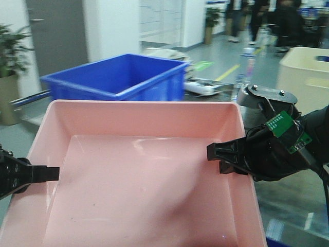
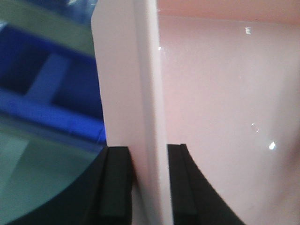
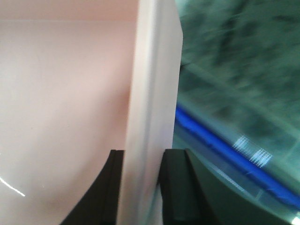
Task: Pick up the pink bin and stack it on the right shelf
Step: 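Carry the pink bin with both grippers while the base drives to the table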
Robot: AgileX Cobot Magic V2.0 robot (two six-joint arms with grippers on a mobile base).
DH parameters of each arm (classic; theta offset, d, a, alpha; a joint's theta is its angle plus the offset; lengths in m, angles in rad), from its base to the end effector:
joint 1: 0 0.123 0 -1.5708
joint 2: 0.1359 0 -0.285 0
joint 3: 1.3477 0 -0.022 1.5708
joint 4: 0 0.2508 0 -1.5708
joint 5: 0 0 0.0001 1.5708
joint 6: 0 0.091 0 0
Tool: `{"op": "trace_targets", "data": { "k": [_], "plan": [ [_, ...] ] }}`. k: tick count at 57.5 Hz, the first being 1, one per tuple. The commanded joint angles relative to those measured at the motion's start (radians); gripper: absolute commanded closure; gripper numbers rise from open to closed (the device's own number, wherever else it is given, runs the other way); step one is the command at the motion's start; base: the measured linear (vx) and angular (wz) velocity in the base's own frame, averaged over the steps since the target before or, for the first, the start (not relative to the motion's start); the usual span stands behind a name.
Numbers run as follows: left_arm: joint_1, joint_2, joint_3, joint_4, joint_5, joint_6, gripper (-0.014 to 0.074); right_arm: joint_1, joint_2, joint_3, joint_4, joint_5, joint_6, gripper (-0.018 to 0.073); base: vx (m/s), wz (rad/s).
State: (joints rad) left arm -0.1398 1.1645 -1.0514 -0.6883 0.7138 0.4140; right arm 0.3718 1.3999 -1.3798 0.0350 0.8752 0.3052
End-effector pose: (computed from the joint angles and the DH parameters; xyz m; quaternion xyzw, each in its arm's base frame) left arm 0.2350 -0.0713 0.3653 0.0968 0.8678 -0.2503 0.4181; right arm 0.2801 0.1118 0.3808 -0.0255 0.9277 0.1393 0.3455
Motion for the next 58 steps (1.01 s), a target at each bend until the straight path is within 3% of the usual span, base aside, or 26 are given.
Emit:
{"op": "trace_targets", "data": {
  "k": [1, 32, 58],
  "plan": [
    [-0.012, -0.038, -0.034, -0.124, -0.012, -0.002, 0.0598, -0.003, -0.028, -0.03, -0.005, -0.095, 0.012, 0.0568, 0.39, -0.82],
    [-0.012, -0.038, -0.034, -0.125, -0.015, -0.002, 0.0598, -0.003, -0.028, -0.03, -0.005, -0.095, 0.012, 0.0568, 0.31, -0.71],
    [-0.012, -0.038, -0.034, -0.126, -0.015, -0.002, 0.0598, -0.003, -0.028, -0.03, -0.005, -0.095, 0.012, 0.0568, 0.2, -0.46]
  ]
}}
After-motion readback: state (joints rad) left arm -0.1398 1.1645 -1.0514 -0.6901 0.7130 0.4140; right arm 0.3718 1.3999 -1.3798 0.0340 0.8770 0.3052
